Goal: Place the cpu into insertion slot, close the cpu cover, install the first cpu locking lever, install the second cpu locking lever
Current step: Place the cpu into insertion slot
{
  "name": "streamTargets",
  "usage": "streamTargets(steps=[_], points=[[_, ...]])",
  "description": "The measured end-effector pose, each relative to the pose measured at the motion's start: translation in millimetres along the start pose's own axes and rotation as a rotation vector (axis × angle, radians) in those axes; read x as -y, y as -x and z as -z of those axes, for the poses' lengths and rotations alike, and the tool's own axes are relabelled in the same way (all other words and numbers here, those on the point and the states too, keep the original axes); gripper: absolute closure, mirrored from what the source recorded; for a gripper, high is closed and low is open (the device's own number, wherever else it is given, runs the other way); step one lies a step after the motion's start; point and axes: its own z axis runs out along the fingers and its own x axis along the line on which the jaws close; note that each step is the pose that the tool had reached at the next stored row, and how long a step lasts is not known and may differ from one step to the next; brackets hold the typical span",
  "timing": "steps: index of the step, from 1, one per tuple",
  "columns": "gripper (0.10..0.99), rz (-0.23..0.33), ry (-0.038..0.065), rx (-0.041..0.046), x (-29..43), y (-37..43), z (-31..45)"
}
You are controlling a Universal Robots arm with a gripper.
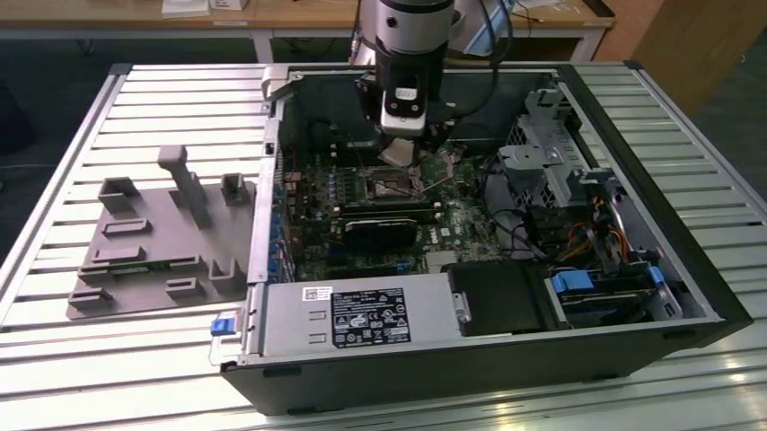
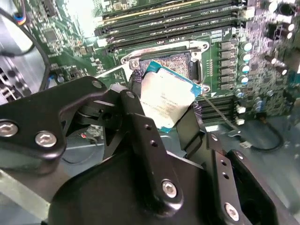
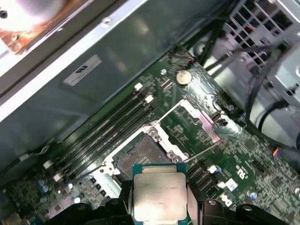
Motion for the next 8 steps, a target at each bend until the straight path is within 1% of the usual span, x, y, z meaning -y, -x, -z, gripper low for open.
streamTargets(steps=[8], points=[[0.545, -0.117, 0.001, 0.011, 0.1, 0.0, -1.0]])
